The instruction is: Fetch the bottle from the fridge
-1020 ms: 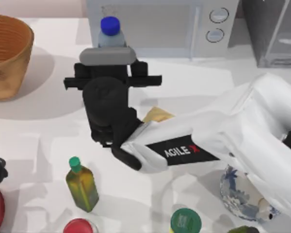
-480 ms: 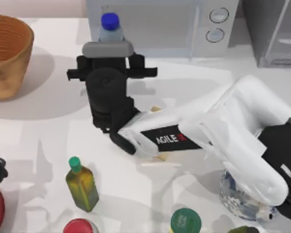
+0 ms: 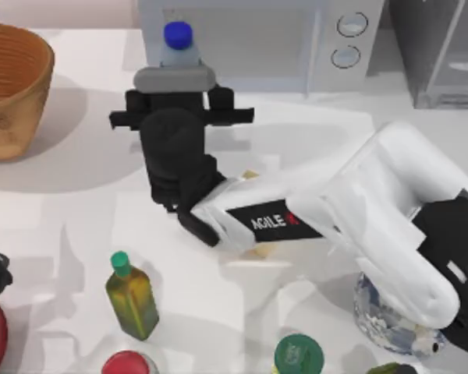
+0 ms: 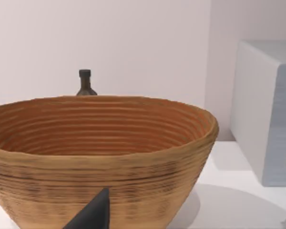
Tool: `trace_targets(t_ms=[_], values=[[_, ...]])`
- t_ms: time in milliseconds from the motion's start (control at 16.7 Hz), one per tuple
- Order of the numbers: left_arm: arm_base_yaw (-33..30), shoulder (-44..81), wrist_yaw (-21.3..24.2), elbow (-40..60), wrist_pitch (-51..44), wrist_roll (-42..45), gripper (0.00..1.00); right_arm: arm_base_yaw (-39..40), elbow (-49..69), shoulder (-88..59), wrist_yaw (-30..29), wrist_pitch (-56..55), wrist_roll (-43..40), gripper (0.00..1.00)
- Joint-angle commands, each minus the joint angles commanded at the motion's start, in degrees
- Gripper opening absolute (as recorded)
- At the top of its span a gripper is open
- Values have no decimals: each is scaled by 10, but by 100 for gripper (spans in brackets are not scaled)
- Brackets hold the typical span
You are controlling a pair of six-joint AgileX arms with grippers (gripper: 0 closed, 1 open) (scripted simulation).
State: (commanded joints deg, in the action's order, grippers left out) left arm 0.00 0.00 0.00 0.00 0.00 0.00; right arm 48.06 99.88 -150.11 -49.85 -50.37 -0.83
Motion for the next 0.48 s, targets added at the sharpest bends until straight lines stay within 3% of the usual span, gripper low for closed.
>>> trace_targets(t_ms=[480], values=[[0, 0, 0, 0, 0, 0, 100, 0, 0, 0, 0, 0, 0, 83]])
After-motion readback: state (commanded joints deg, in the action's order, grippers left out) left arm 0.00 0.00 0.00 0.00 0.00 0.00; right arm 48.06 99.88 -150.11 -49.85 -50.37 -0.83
